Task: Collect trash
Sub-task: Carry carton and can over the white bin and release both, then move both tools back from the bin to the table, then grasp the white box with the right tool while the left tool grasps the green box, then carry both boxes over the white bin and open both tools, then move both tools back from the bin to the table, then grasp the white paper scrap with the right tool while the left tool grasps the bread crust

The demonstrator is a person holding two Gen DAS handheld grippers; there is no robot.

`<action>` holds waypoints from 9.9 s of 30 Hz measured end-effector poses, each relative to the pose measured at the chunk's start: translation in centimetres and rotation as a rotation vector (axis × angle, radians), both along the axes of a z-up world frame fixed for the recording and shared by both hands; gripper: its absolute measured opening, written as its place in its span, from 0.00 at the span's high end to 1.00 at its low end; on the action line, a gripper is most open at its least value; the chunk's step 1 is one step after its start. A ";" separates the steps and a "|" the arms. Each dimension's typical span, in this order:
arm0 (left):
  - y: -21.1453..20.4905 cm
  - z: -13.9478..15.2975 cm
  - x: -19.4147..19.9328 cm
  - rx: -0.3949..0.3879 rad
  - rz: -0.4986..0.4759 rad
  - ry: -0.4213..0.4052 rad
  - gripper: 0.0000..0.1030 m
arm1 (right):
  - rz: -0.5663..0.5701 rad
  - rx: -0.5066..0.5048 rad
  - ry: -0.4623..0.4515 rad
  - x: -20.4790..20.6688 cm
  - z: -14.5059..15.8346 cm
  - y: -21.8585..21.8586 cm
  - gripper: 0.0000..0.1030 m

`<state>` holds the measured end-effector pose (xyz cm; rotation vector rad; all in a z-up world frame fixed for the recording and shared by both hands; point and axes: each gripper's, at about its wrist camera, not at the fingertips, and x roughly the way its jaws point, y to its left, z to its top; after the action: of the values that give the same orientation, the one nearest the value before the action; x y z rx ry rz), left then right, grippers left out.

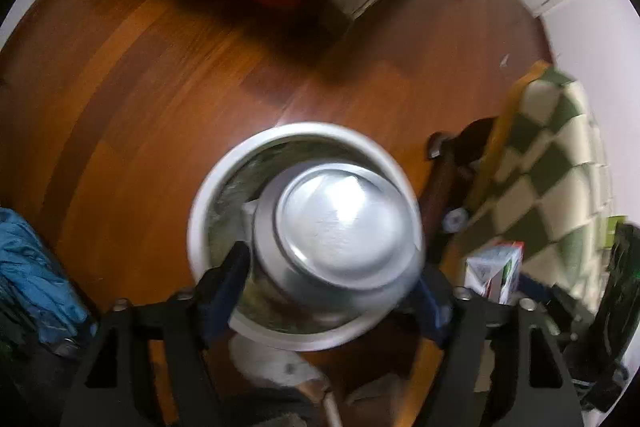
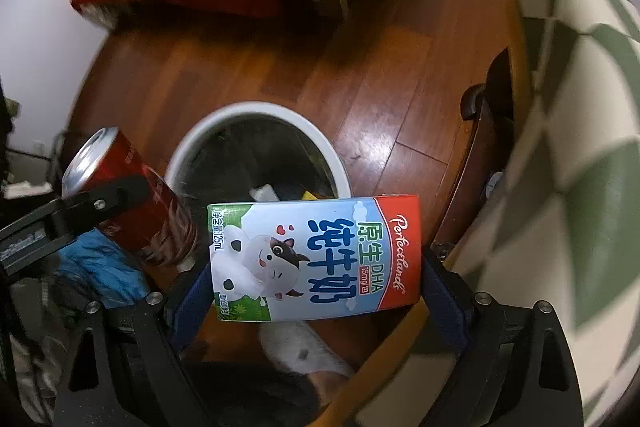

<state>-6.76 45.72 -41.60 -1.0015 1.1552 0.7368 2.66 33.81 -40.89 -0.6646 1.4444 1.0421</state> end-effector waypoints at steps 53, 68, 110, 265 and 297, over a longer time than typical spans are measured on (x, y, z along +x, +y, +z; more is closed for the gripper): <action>-10.9 12.6 -8.6 0.390 0.079 0.095 0.03 | 0.086 0.144 -0.132 -4.5 11.8 -6.3 0.00; -17.6 21.2 -8.7 0.542 0.096 0.076 0.03 | 0.004 0.361 -0.097 -3.6 22.6 -14.9 0.00; -31.1 8.3 38.5 0.477 -0.390 0.105 0.03 | -0.003 -0.199 -0.296 49.7 7.8 -34.1 0.37; -14.3 18.2 -9.8 0.464 0.094 0.045 0.04 | 0.017 0.255 -0.112 -5.8 17.5 -10.8 0.04; -39.4 6.3 28.8 0.355 -0.567 0.089 0.04 | -0.993 0.146 -0.024 30.1 9.9 -53.9 0.40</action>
<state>22.09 6.32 -35.33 -0.3173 1.2523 0.5026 32.72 -20.05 -30.98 0.1760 1.3984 0.3375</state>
